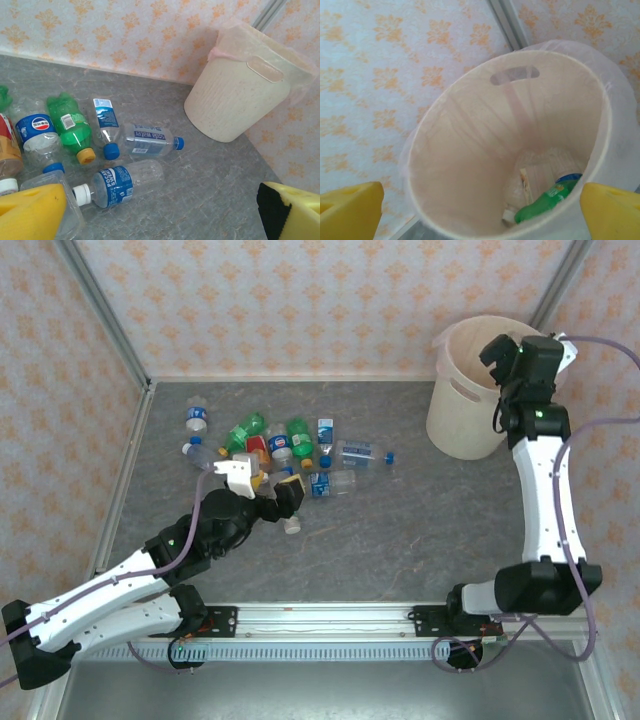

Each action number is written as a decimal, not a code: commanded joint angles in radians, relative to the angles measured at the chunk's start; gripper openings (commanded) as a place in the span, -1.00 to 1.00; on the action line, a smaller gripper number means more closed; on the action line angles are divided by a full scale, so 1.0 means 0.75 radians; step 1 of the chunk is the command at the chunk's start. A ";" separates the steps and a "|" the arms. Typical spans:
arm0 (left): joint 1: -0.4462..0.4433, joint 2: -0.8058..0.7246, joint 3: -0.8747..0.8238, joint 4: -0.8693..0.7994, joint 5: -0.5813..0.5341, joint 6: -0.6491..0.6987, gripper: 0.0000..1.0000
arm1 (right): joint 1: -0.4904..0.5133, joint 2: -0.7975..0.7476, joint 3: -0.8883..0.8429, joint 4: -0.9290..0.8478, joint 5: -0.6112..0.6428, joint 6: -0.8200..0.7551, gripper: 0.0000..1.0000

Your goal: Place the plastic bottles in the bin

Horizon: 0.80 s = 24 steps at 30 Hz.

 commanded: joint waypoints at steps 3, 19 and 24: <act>-0.007 -0.017 0.035 -0.086 -0.001 -0.204 0.98 | 0.010 -0.137 -0.159 0.116 -0.165 0.022 0.99; -0.008 0.076 0.158 -0.370 -0.107 -0.446 0.98 | 0.069 -0.499 -0.659 0.314 -0.579 0.141 0.99; -0.007 0.173 0.144 -0.431 -0.137 -0.488 0.98 | 0.180 -0.550 -0.792 0.354 -0.621 0.112 0.99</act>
